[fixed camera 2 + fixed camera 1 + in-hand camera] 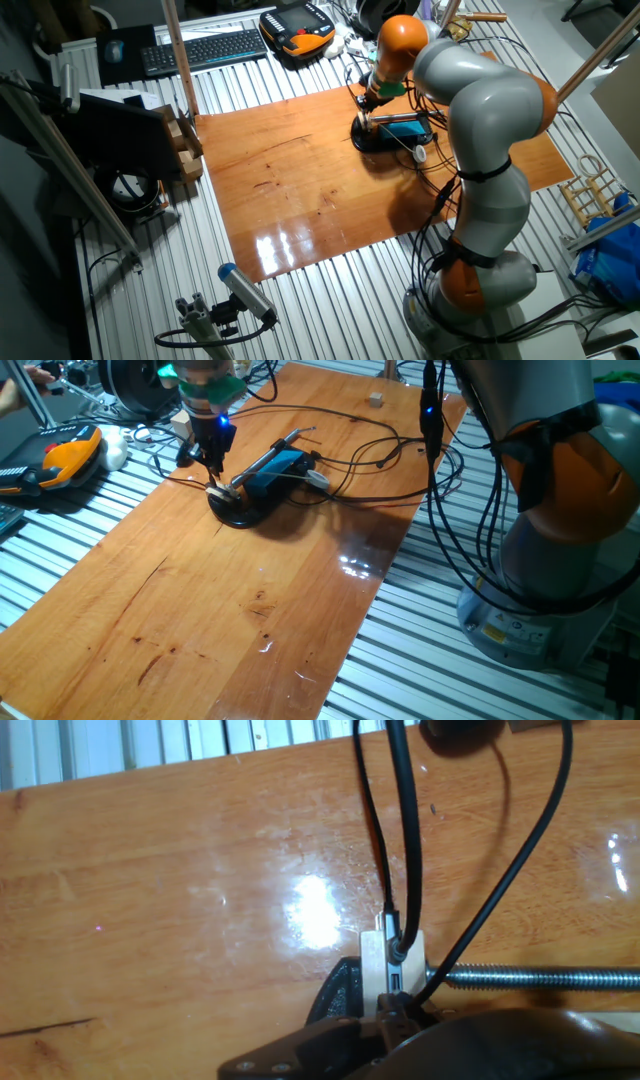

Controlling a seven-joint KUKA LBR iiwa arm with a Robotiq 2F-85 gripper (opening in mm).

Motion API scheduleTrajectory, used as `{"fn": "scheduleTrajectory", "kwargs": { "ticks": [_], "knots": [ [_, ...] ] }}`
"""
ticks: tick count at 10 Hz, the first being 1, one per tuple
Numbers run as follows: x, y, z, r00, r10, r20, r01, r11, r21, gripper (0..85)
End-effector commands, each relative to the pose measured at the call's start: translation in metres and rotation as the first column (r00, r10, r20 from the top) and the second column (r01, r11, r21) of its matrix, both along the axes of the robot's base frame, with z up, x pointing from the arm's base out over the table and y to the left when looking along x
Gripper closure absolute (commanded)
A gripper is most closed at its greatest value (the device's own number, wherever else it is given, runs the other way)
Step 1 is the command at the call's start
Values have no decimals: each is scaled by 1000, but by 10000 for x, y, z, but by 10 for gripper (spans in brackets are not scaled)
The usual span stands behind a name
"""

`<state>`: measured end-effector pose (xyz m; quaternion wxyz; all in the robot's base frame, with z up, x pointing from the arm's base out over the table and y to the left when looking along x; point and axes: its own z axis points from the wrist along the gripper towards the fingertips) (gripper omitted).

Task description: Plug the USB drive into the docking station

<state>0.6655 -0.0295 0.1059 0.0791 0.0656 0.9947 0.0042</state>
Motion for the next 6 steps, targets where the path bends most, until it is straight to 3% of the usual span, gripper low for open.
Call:
{"fn": "scheduleTrajectory", "kwargs": {
  "ticks": [1, 6],
  "knots": [
    [-11, -10, -19, 1000, -9, 3, 9, 1000, 12, 850],
    [-60, -6, -95, 1000, -21, -10, 21, 1000, 22, 850]
  ]
}}
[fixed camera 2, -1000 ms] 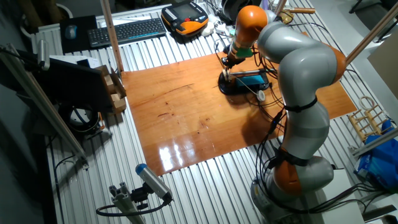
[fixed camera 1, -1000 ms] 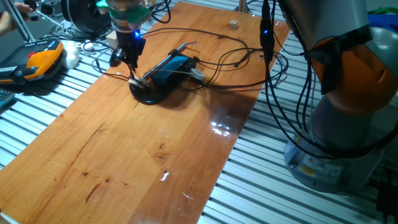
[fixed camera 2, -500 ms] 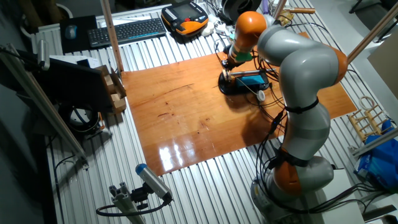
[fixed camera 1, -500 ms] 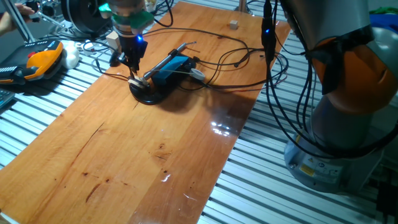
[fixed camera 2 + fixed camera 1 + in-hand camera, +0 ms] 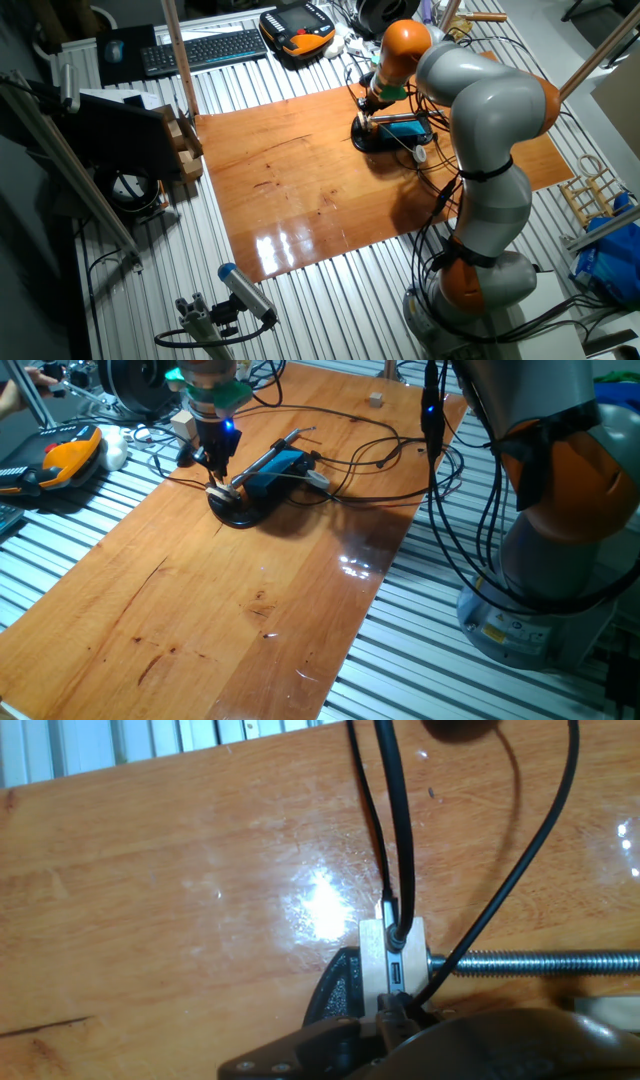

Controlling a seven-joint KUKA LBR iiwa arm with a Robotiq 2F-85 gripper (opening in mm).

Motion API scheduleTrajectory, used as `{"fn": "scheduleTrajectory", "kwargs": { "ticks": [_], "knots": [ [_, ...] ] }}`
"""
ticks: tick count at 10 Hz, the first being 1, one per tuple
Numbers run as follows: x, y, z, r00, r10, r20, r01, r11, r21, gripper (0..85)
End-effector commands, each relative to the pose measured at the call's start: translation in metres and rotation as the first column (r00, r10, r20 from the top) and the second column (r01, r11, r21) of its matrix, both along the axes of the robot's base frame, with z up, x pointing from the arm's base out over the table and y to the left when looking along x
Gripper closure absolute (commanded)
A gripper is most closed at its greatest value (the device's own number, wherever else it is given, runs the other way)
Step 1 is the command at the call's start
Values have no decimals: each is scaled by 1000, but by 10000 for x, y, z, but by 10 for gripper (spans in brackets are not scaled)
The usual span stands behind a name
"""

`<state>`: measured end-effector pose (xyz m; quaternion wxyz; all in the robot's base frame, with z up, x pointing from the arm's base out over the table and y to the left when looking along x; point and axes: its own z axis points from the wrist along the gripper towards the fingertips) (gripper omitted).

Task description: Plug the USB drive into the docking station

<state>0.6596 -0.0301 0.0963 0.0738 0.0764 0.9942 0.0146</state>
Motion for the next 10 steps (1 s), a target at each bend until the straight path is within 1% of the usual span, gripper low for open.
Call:
{"fn": "scheduleTrajectory", "kwargs": {
  "ticks": [1, 4, 10],
  "knots": [
    [-2, -10, -17, 1000, 1, -2, -1, 1000, 1, 850],
    [-10, -26, -49, 1000, 1, -5, -1, 1000, 4, 850],
    [-29, -20, -127, 1000, -2, 0, 2, 1000, 6, 850]
  ]
}}
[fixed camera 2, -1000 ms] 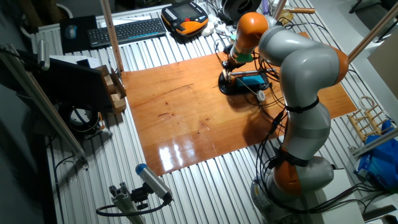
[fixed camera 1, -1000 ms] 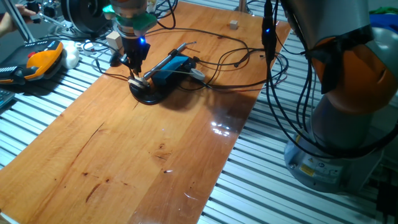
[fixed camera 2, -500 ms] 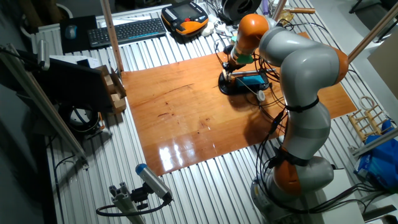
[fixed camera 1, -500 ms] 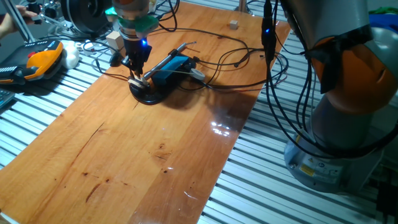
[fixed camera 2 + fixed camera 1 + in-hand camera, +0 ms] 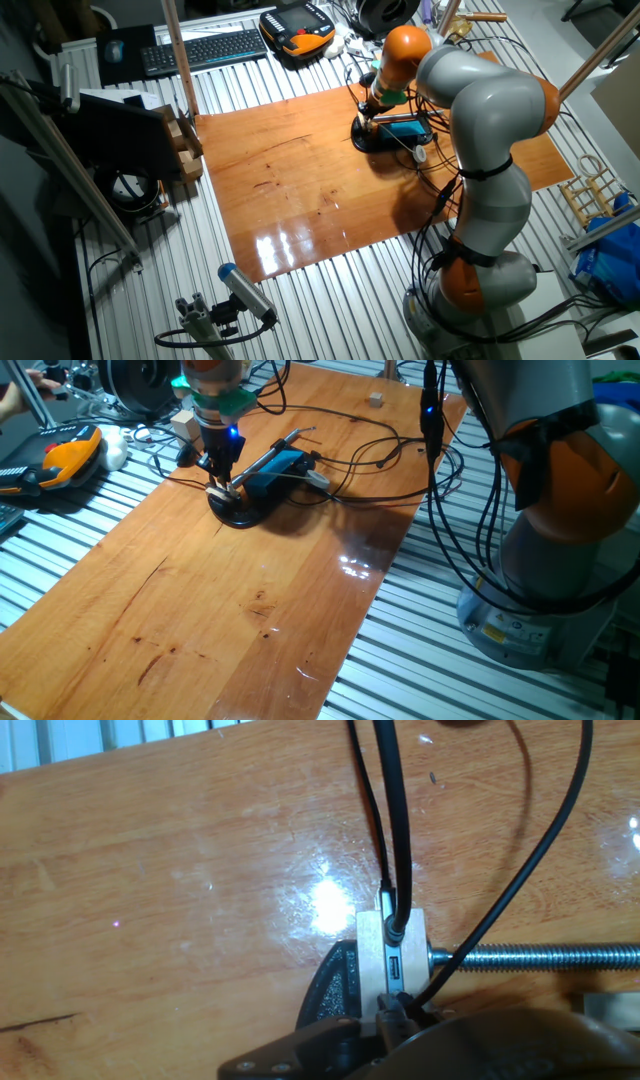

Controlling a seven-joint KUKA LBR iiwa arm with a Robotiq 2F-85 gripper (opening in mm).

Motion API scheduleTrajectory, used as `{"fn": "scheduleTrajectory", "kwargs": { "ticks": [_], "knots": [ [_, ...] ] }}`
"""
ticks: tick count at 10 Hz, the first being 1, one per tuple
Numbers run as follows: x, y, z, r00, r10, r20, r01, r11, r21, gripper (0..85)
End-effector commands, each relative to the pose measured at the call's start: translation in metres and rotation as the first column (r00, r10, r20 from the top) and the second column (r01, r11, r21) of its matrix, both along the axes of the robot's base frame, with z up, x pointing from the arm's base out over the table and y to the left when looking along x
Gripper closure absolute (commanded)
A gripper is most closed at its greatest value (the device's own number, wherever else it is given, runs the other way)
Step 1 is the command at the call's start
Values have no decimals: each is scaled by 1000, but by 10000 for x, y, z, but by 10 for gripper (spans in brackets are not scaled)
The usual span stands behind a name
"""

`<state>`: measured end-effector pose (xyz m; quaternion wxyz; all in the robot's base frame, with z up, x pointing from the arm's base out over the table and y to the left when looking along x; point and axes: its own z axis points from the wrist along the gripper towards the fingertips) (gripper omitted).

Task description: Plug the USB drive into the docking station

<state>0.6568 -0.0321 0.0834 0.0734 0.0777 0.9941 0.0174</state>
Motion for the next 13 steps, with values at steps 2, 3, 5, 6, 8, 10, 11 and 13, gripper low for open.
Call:
{"fn": "scheduleTrajectory", "kwargs": {
  "ticks": [2, 3, 5, 6, 8, 10, 11, 13],
  "knots": [
    [-2, 1, -24, 1000, -2, 5, 2, 1000, -1, 850],
    [-3, 2, -27, 1000, -2, 5, 2, 1000, -1, 850],
    [-5, 0, -34, 1000, -2, 3, 2, 1000, 0, 850],
    [-6, -1, -35, 1000, -2, 3, 2, 1000, -1, 850],
    [-8, -6, -42, 1000, 1, 3, -1, 1000, -2, 850],
    [-9, -8, -53, 1000, 4, 9, -4, 1000, -2, 850],
    [-9, -7, -55, 1000, 4, 9, -4, 1000, -2, 850],
    [-9, -7, -60, 1000, 6, 11, -6, 1000, -1, 850]
  ]
}}
